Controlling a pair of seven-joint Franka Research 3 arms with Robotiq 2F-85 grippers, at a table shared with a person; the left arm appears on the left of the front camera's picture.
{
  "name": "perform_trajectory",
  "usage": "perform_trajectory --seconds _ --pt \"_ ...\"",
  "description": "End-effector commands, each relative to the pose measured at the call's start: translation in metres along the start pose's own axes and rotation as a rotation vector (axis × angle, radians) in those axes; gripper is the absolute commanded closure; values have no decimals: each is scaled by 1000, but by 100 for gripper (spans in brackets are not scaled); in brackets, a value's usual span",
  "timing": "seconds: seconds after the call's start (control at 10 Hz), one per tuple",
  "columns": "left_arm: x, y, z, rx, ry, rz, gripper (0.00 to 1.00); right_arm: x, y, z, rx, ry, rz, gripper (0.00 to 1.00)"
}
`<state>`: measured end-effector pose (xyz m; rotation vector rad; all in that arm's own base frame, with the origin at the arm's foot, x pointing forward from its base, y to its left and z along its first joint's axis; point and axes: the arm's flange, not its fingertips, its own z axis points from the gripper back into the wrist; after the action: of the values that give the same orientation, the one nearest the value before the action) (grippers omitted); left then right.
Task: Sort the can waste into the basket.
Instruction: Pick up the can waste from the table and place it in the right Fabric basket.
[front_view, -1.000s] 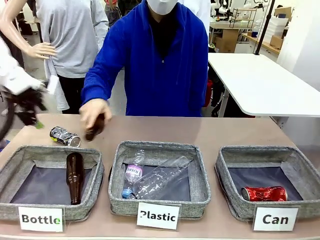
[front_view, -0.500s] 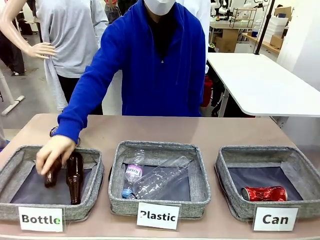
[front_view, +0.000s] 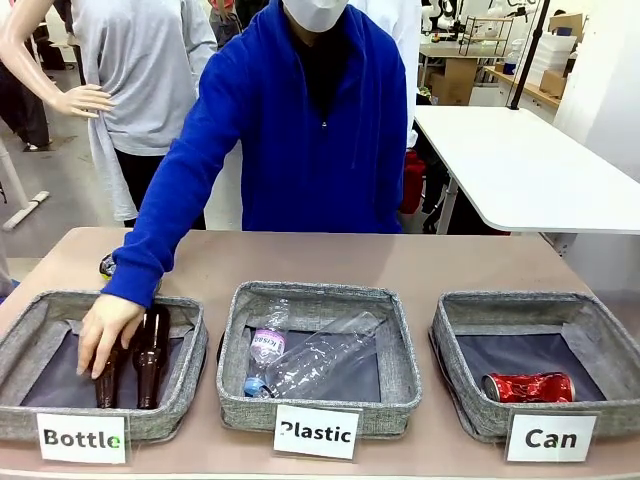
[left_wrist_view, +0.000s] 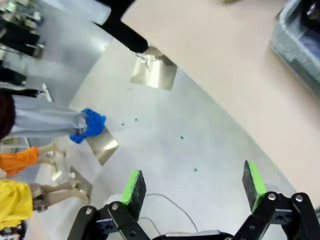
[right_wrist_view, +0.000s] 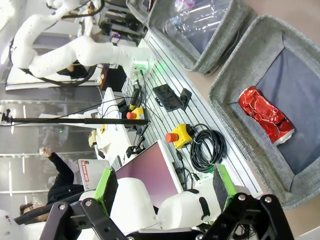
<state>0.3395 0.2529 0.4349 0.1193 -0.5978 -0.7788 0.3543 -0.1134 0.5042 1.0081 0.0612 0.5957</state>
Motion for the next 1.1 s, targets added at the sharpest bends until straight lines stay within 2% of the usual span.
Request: perform_trajectory --seconds 0.0,0.2,0.3,0.4,0.6,0.7,1.0 --pt "19 -8 -5 16 12 -2 0 0 2 2 -2 11 16 0" --pt "38 -18 -7 15 22 -31 0 0 2 2 -2 11 16 0" --pt "60 -32 -8 19 25 -70 0 0 2 2 -2 11 16 0" --pt "87 -46 -11 19 24 -130 0 0 2 2 -2 11 16 0" --pt "144 -72 -27 44 62 -356 0 0 2 2 -2 11 16 0" --pt "172 -88 -35 54 44 -447 0 0 2 2 -2 11 16 0" --pt "237 -95 -66 1 27 -607 0 0 2 2 -2 11 16 0"
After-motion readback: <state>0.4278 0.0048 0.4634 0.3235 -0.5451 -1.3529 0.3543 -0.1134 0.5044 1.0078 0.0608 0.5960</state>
